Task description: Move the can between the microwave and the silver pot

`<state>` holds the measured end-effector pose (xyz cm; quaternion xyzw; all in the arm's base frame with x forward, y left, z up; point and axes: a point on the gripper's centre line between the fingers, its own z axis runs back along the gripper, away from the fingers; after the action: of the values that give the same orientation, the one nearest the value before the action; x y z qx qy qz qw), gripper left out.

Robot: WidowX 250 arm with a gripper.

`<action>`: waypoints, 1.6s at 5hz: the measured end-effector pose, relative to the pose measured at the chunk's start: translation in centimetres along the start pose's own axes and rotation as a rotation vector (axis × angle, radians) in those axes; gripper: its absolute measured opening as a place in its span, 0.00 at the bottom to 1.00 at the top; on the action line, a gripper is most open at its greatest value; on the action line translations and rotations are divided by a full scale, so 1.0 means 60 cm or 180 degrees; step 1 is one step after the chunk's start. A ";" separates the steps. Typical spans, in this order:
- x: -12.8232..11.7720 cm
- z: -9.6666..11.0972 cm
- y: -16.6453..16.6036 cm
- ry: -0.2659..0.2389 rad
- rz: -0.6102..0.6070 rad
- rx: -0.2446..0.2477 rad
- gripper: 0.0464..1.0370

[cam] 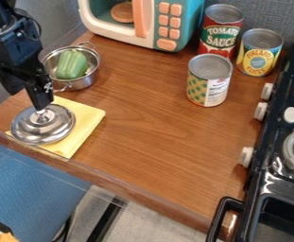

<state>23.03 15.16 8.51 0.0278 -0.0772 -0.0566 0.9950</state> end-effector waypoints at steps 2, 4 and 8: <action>0.031 -0.013 -0.054 0.0068 -0.0172 -0.0098 0.96; 0.128 -0.001 -0.194 -0.0044 -0.0606 0.0017 0.96; 0.306 -0.038 -0.456 -0.0106 -0.0587 0.0062 0.96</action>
<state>38.43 -14.04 7.27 0.0435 -0.0914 -0.1477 0.9838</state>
